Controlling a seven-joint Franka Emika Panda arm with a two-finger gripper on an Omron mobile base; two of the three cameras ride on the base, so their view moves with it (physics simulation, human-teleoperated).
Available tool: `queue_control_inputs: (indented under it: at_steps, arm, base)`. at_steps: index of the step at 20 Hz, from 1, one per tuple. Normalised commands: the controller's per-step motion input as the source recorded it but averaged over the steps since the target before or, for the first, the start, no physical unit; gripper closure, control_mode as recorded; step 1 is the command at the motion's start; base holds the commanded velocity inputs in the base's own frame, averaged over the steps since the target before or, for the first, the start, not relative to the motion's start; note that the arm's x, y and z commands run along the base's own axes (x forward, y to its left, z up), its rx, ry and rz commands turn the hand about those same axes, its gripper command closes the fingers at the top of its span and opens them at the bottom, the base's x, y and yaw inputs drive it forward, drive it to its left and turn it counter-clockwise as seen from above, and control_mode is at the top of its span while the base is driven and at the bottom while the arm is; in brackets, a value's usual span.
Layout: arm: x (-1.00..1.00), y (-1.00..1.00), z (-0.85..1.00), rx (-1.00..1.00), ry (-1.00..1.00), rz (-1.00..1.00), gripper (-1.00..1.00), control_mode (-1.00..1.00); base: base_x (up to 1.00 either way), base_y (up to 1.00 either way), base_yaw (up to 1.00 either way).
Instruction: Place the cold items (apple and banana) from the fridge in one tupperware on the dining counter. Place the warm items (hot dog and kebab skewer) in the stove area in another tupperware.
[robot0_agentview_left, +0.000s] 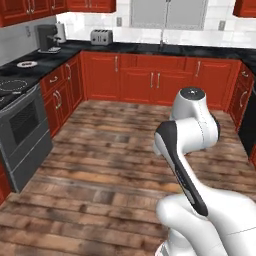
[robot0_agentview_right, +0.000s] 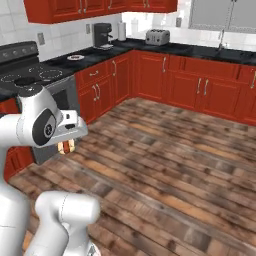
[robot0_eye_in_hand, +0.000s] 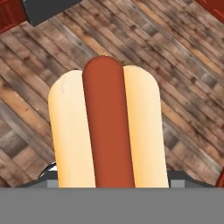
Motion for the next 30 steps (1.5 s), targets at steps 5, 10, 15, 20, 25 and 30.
queue_control_inputs:
  at_steps: [5, 10, 15, 20, 25, 30]
  arm:
    - [0.00, 0.00, 0.00, 0.00, 0.00, 0.00, 1.00, 1.00]
    - [0.00, 0.00, 0.00, 0.00, 0.00, 0.00, 1.00, 1.00]
    - [0.00, 0.00, 0.00, 0.00, 0.00, 0.00, 1.00, 1.00]
    - [0.00, 0.00, 0.00, 0.00, 0.00, 0.00, 1.00, 1.00]
    - [0.00, 0.00, 0.00, 0.00, 0.00, 0.00, 1.00, 1.00]
    - [0.00, 0.00, 0.00, 0.00, 0.00, 0.00, 1.00, 1.00]
  base:
    - [-0.81, -0.54, -0.27]
    - [-0.32, -0.93, -0.15]
    - [-0.84, -0.89, -0.14]
    - [-0.72, -0.98, -0.10]
    - [-0.35, -1.00, -0.04]
    - [-0.28, -1.00, -0.03]
